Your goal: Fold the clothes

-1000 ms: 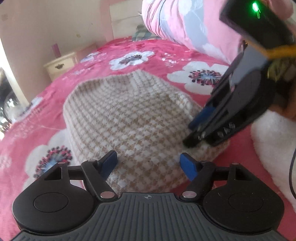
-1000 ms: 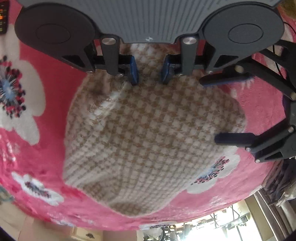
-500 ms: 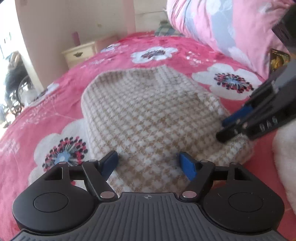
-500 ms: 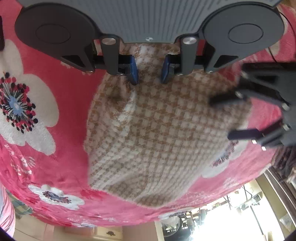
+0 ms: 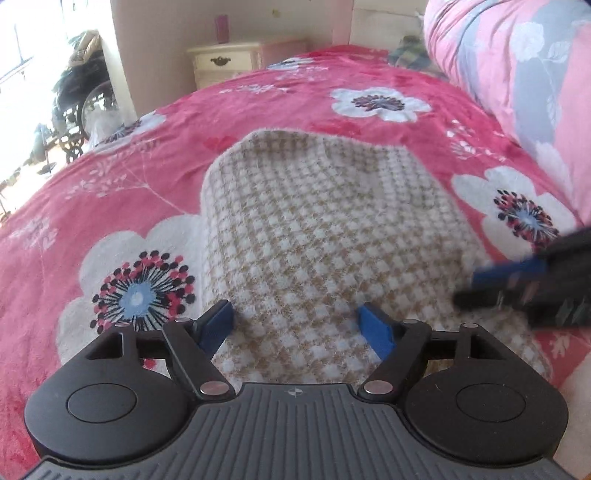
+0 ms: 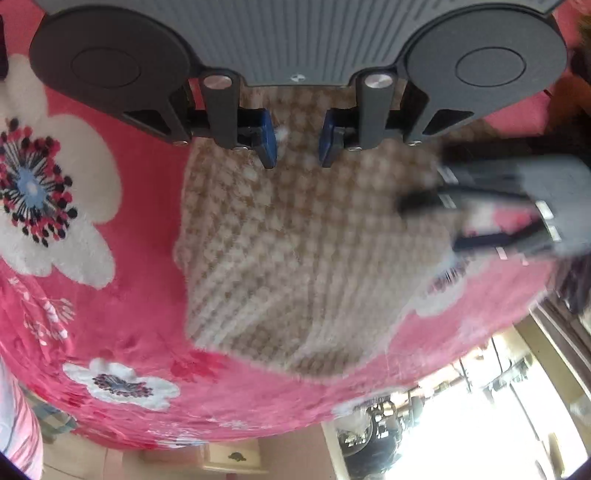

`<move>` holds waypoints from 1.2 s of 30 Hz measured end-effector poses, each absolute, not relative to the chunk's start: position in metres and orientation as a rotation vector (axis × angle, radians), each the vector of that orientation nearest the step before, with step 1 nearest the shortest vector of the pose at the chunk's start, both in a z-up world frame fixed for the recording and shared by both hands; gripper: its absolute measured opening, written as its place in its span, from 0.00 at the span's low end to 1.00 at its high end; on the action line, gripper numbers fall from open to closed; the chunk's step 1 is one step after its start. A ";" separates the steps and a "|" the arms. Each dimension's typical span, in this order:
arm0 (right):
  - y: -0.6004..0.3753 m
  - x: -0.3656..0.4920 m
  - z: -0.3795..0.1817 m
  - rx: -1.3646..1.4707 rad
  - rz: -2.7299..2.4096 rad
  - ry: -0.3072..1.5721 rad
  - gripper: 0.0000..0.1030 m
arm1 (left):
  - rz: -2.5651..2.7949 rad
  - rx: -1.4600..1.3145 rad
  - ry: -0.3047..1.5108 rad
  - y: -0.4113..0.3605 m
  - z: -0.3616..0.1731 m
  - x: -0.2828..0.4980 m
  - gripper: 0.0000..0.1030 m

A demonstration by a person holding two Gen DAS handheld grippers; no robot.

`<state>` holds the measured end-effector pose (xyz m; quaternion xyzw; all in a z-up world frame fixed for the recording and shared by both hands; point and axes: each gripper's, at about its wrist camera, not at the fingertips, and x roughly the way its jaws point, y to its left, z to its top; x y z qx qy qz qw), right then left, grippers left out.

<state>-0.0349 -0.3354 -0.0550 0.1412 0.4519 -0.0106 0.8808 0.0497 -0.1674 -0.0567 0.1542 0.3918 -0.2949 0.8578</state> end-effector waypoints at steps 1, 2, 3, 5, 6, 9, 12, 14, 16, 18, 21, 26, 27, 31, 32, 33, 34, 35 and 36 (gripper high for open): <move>-0.336 -0.032 -0.047 0.288 -0.025 0.917 0.27 | -0.615 0.322 0.830 -0.168 -0.056 0.051 0.75; -0.338 -0.029 -0.040 0.281 -0.028 0.892 0.27 | -0.612 0.317 0.838 -0.167 -0.056 0.052 0.75; -0.338 -0.025 -0.036 0.269 -0.035 0.875 0.27 | -0.608 0.315 0.843 -0.167 -0.055 0.053 0.75; -0.338 -0.013 -0.041 0.245 -0.053 0.875 0.27 | -0.601 0.314 0.851 -0.169 -0.055 0.054 0.75; -0.340 -0.007 -0.051 0.271 -0.048 0.903 0.27 | -0.598 0.315 0.853 -0.170 -0.055 0.054 0.75; -0.341 -0.002 -0.078 0.322 -0.051 0.917 0.27 | -0.593 0.322 0.855 -0.171 -0.055 0.053 0.76; -0.346 -0.005 -0.082 0.378 -0.065 0.898 0.27 | -0.588 0.321 0.863 -0.172 -0.054 0.054 0.76; -0.347 -0.007 -0.083 0.391 -0.066 0.886 0.27 | -0.585 0.323 0.866 -0.173 -0.054 0.054 0.76; -0.345 -0.007 -0.083 0.383 -0.066 0.883 0.27 | -0.583 0.324 0.868 -0.173 -0.053 0.053 0.76; -0.345 -0.007 -0.082 0.376 -0.067 0.883 0.27 | -0.584 0.325 0.870 -0.172 -0.053 0.053 0.77; -0.345 -0.007 -0.083 0.383 -0.072 0.878 0.28 | -0.583 0.323 0.872 -0.172 -0.053 0.053 0.77; -0.344 -0.007 -0.084 0.379 -0.075 0.874 0.28 | -0.582 0.323 0.875 -0.172 -0.054 0.053 0.78; -0.344 -0.007 -0.084 0.378 -0.075 0.874 0.28 | -0.582 0.324 0.875 -0.173 -0.054 0.053 0.78; -0.343 -0.007 -0.084 0.371 -0.077 0.869 0.28 | -0.582 0.326 0.874 -0.173 -0.054 0.053 0.79; -0.343 -0.008 -0.085 0.370 -0.077 0.867 0.28 | -0.583 0.327 0.873 -0.172 -0.054 0.053 0.79; -0.343 -0.008 -0.085 0.368 -0.078 0.864 0.28 | -0.584 0.326 0.872 -0.172 -0.054 0.052 0.79; -0.342 -0.008 -0.085 0.365 -0.078 0.861 0.29 | -0.585 0.326 0.870 -0.172 -0.055 0.052 0.79; -0.342 -0.009 -0.085 0.359 -0.079 0.858 0.29 | -0.586 0.326 0.869 -0.172 -0.055 0.052 0.79; -0.341 -0.009 -0.086 0.354 -0.079 0.855 0.29 | -0.587 0.325 0.868 -0.172 -0.055 0.051 0.79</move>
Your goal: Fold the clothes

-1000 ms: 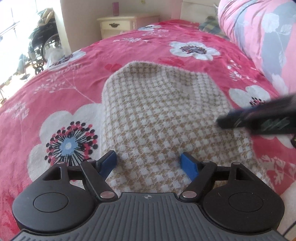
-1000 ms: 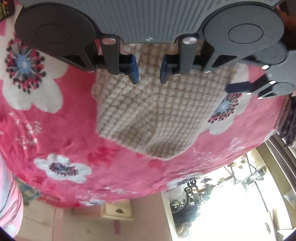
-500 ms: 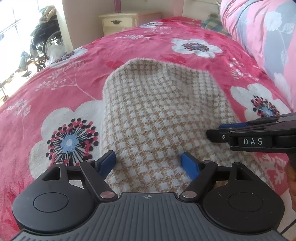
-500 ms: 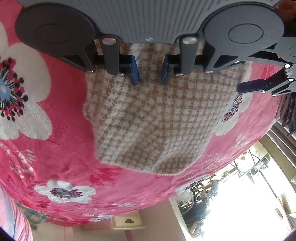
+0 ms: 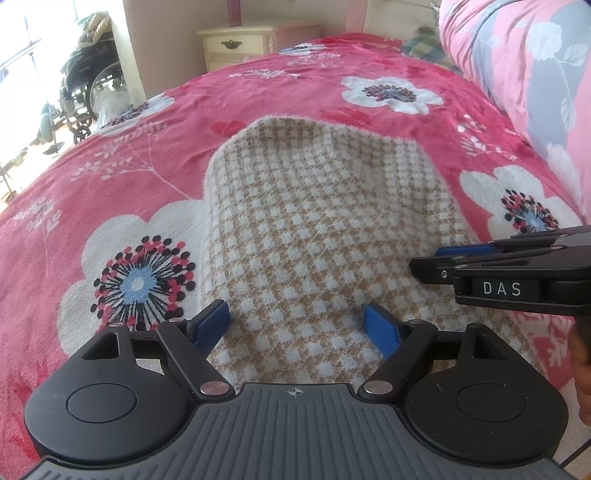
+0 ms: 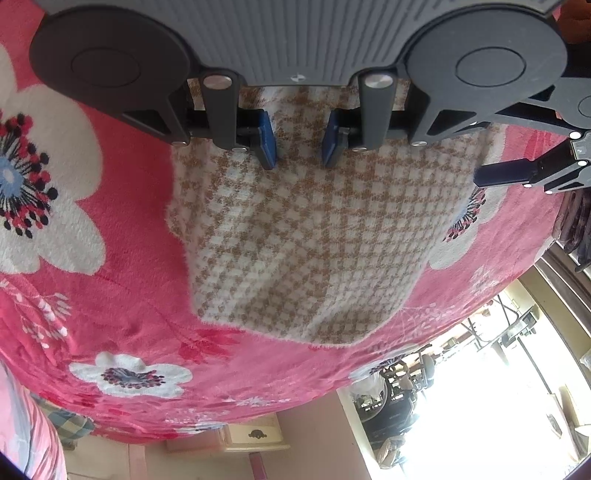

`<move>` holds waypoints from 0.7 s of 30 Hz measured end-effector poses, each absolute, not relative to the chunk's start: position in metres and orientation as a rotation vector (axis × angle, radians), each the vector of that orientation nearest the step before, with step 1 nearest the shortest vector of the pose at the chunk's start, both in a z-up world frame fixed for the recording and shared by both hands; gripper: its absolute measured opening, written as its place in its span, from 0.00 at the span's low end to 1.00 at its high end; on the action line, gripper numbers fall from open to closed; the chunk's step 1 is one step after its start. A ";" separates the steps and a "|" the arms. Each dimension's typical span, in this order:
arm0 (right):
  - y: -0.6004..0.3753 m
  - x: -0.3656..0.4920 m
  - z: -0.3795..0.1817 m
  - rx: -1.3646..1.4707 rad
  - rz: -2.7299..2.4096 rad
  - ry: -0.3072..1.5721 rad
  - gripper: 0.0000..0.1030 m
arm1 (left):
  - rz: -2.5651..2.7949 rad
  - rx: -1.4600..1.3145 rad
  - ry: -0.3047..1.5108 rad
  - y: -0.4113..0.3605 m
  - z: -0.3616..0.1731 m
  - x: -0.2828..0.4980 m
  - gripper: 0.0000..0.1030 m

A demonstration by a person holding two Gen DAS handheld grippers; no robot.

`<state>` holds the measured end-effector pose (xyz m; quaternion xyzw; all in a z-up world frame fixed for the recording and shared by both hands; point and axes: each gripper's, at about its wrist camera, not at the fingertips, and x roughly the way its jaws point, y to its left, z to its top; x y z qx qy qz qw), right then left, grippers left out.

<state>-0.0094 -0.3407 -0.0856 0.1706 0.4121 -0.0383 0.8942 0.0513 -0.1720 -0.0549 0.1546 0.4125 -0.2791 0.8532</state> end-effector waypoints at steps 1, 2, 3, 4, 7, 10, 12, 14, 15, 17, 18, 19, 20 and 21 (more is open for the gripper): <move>-0.340 -0.010 -0.086 0.349 -0.080 0.850 0.29 | -0.590 0.323 0.869 -0.172 -0.055 0.051 0.80; -0.339 -0.011 -0.086 0.346 -0.081 0.844 0.29 | -0.593 0.320 0.869 -0.171 -0.055 0.051 0.80; -0.339 -0.012 -0.087 0.342 -0.082 0.836 0.29 | -0.596 0.318 0.870 -0.171 -0.055 0.050 0.82; -0.338 -0.013 -0.087 0.340 -0.082 0.828 0.29 | -0.599 0.315 0.871 -0.171 -0.055 0.050 0.84; -0.337 -0.021 -0.091 0.337 -0.077 0.773 0.34 | -0.606 0.303 0.870 -0.170 -0.055 0.048 0.88; -0.336 -0.030 -0.095 0.333 -0.069 0.717 0.36 | -0.593 0.264 0.877 -0.166 -0.055 0.047 0.96; -0.335 -0.028 -0.094 0.321 -0.072 0.718 0.40 | -0.573 0.235 0.886 -0.162 -0.055 0.047 0.97; -0.336 -0.028 -0.094 0.323 -0.077 0.715 0.43 | -0.557 0.203 0.895 -0.157 -0.055 0.046 0.99; -0.337 -0.029 -0.094 0.328 -0.078 0.712 0.43 | -0.551 0.184 0.899 -0.154 -0.055 0.046 1.00; -0.338 -0.030 -0.095 0.337 -0.076 0.707 0.44 | -0.540 0.154 0.903 -0.147 -0.055 0.047 1.00; -0.338 -0.030 -0.095 0.337 -0.075 0.707 0.44 | -0.535 0.144 0.905 -0.144 -0.055 0.048 1.00; -0.338 -0.030 -0.095 0.335 -0.075 0.706 0.44 | -0.532 0.137 0.906 -0.141 -0.055 0.048 1.00; -0.338 -0.030 -0.095 0.332 -0.076 0.705 0.44 | -0.531 0.128 0.901 -0.138 -0.054 0.047 1.00; -0.337 -0.030 -0.096 0.329 -0.077 0.704 0.44 | -0.529 0.119 0.897 -0.136 -0.053 0.047 1.00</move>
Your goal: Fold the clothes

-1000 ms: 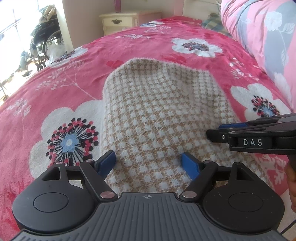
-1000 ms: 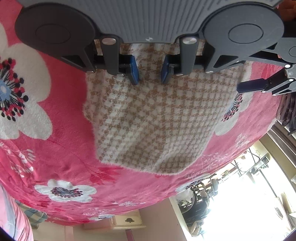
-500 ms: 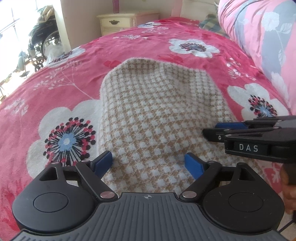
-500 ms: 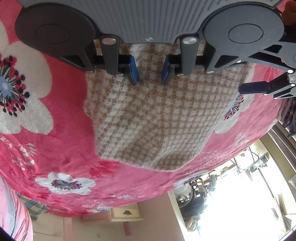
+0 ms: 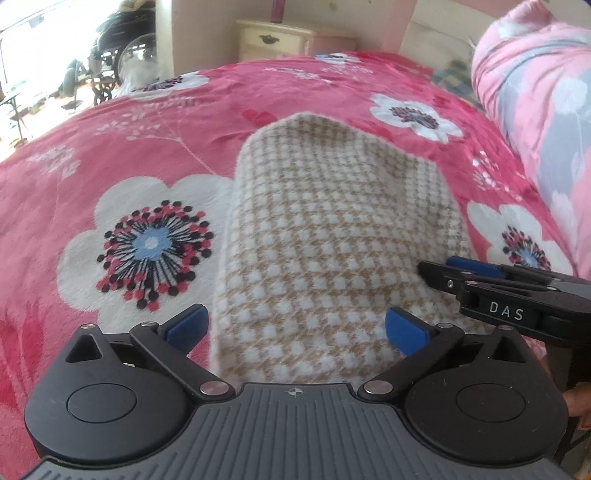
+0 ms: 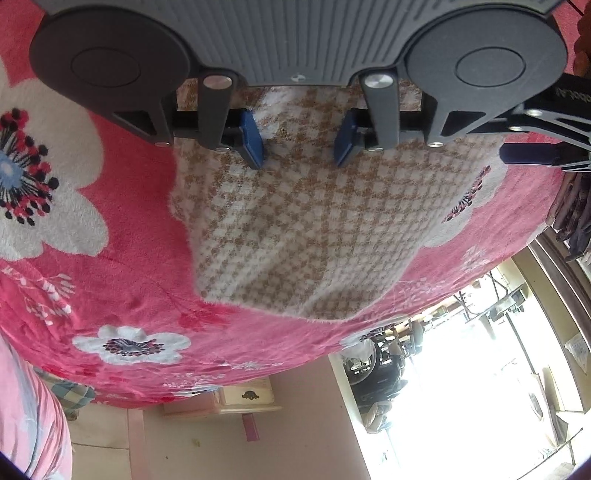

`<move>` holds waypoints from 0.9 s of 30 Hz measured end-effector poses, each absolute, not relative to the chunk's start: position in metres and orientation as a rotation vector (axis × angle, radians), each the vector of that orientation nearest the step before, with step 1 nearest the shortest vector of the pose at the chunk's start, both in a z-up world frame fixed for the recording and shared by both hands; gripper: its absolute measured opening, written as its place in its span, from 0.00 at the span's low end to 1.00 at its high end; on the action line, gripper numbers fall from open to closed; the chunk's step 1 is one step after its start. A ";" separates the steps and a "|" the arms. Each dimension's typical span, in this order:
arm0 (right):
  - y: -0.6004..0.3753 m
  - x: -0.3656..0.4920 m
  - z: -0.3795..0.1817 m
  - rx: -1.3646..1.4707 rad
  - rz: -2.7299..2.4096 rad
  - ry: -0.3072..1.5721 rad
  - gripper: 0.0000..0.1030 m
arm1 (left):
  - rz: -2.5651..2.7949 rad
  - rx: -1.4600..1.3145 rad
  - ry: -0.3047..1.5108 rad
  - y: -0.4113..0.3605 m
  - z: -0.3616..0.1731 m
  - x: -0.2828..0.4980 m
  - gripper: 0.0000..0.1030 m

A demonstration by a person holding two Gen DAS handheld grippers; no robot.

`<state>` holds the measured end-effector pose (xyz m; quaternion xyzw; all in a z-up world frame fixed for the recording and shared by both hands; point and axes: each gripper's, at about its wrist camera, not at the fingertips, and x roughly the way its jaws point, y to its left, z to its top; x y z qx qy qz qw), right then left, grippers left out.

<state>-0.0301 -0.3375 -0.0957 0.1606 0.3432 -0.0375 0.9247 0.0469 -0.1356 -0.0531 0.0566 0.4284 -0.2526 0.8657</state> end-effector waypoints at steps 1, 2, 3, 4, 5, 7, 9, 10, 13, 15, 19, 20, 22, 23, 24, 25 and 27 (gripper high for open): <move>-0.337 -0.030 -0.096 0.328 -0.078 0.703 0.44 | -0.528 0.111 0.893 -0.133 -0.052 0.046 1.00; -0.336 -0.031 -0.096 0.327 -0.080 0.701 0.45 | -0.531 0.111 0.884 -0.132 -0.051 0.045 1.00; -0.336 -0.031 -0.096 0.325 -0.081 0.700 0.45 | -0.535 0.112 0.875 -0.131 -0.050 0.043 1.00; -0.335 -0.031 -0.097 0.322 -0.082 0.699 0.45 | -0.550 0.119 0.867 -0.130 -0.048 0.041 1.00; -0.335 -0.031 -0.097 0.318 -0.083 0.697 0.45 | -0.563 0.126 0.862 -0.129 -0.047 0.038 1.00; -0.334 -0.031 -0.097 0.310 -0.086 0.695 0.45 | -0.588 0.139 0.857 -0.128 -0.046 0.034 1.00; -0.332 -0.031 -0.097 0.304 -0.089 0.695 0.45 | -0.616 0.148 0.858 -0.128 -0.046 0.033 1.00; -0.332 -0.030 -0.097 0.304 -0.092 0.699 0.45 | -0.622 0.161 0.864 -0.128 -0.047 0.034 1.00; -0.335 -0.026 -0.097 0.355 -0.113 0.737 0.46 | -0.622 0.187 0.881 -0.130 -0.052 0.037 1.00; -0.340 -0.019 -0.094 0.399 -0.125 0.793 0.46 | -0.637 0.196 0.895 -0.131 -0.056 0.041 1.00; -0.347 0.015 -0.081 0.378 -0.089 1.013 0.46 | -0.671 0.254 0.886 -0.140 -0.059 0.039 1.00; -0.348 0.026 -0.078 0.363 -0.073 1.079 0.46 | -0.677 0.263 0.881 -0.141 -0.059 0.039 1.00; -0.350 0.047 -0.073 0.329 -0.043 1.205 0.47 | -0.685 0.275 0.880 -0.143 -0.059 0.037 1.00; -0.348 0.056 -0.072 0.306 -0.035 1.253 0.47 | -0.682 0.284 0.881 -0.144 -0.060 0.036 1.00; -0.345 0.063 -0.071 0.282 -0.031 1.296 0.48 | -0.679 0.294 0.881 -0.145 -0.060 0.034 1.00; -0.342 0.069 -0.070 0.255 -0.026 1.333 0.48 | -0.677 0.304 0.881 -0.146 -0.061 0.033 1.00; -0.334 0.076 -0.067 0.195 -0.034 1.387 0.49 | -0.675 0.335 0.877 -0.150 -0.061 0.031 1.00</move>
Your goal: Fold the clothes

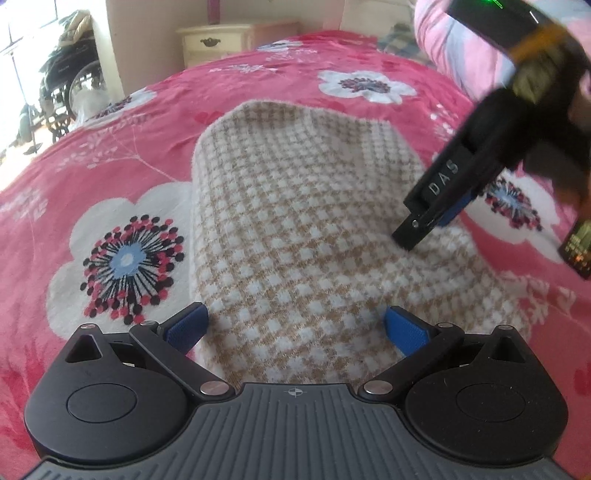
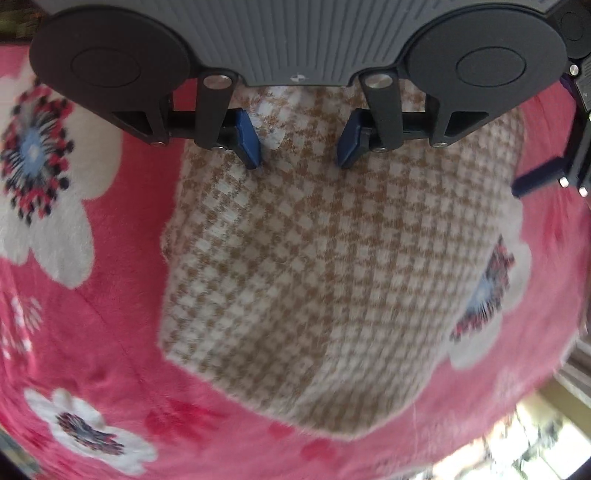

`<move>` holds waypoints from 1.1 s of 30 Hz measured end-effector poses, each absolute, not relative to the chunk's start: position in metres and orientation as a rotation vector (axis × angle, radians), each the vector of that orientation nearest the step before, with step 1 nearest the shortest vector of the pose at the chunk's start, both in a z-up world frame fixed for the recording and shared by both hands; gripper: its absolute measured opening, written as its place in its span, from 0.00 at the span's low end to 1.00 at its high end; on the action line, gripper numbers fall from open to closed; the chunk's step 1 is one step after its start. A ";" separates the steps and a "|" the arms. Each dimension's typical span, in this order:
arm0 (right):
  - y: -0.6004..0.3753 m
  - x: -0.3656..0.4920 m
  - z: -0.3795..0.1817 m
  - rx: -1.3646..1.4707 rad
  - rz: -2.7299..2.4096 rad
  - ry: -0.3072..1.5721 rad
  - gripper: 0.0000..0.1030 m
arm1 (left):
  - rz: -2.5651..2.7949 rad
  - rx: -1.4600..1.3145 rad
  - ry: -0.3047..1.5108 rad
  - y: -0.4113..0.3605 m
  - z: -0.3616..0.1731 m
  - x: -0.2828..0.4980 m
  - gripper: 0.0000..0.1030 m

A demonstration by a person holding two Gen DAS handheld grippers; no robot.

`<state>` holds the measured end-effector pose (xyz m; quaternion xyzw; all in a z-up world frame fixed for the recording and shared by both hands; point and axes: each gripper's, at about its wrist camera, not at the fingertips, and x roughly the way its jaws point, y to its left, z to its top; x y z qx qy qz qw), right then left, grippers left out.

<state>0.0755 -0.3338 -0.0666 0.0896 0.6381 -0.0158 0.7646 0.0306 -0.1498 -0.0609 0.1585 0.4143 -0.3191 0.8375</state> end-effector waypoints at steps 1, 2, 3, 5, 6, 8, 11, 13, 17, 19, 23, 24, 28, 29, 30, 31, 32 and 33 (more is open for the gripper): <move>-0.329 0.077 -0.063 0.159 -0.044 1.403 0.49 | -0.675 0.354 0.876 -0.152 -0.061 0.030 1.00; -0.323 0.076 -0.059 0.116 -0.058 1.407 0.49 | -0.678 0.368 0.876 -0.154 -0.060 0.031 1.00; -0.316 0.074 -0.053 0.070 -0.071 1.405 0.49 | -0.684 0.374 0.880 -0.156 -0.058 0.032 1.00; -0.308 0.065 -0.033 0.013 -0.096 1.357 0.49 | -0.695 0.392 0.890 -0.161 -0.054 0.033 0.99; -0.308 0.060 -0.019 0.024 -0.107 1.315 0.49 | -0.700 0.410 0.894 -0.163 -0.052 0.034 0.98; -0.312 0.048 0.012 0.083 -0.130 1.220 0.49 | -0.689 0.471 0.873 -0.168 -0.044 0.030 0.98; -0.321 0.031 0.054 0.170 -0.147 1.076 0.49 | -0.683 0.543 0.817 -0.171 -0.026 0.020 0.98; -0.327 0.023 0.075 0.230 -0.140 0.998 0.49 | -0.666 0.579 0.770 -0.171 -0.011 0.012 0.98; -0.340 0.002 0.104 0.333 -0.098 0.892 0.49 | -0.632 0.606 0.765 -0.169 0.016 0.007 0.98; -0.347 -0.006 0.111 0.373 -0.066 0.858 0.49 | -0.605 0.621 0.756 -0.165 0.033 0.005 0.98; -0.354 -0.011 0.114 0.451 0.033 0.831 0.49 | -0.556 0.612 0.773 -0.147 0.069 0.009 0.98; -0.354 -0.010 0.112 0.472 0.063 0.828 0.49 | -0.533 0.597 0.784 -0.140 0.079 0.010 0.98; -0.352 -0.007 0.092 0.656 0.177 0.845 0.51 | -0.436 0.500 0.862 -0.109 0.110 0.019 0.98; -0.350 -0.008 0.088 0.696 0.205 0.846 0.51 | -0.412 0.481 0.881 -0.102 0.116 0.022 0.98; -0.348 -0.009 0.088 0.704 0.233 0.836 0.51 | -0.385 0.464 0.888 -0.096 0.123 0.025 0.98; -0.344 -0.013 0.090 0.699 0.259 0.823 0.51 | -0.362 0.449 0.889 -0.092 0.131 0.026 0.98; -0.342 -0.019 0.093 0.696 0.279 0.808 0.51 | -0.342 0.427 0.880 -0.087 0.139 0.027 0.98; -0.340 -0.026 0.096 0.698 0.294 0.792 0.51 | -0.326 0.394 0.864 -0.083 0.149 0.027 0.98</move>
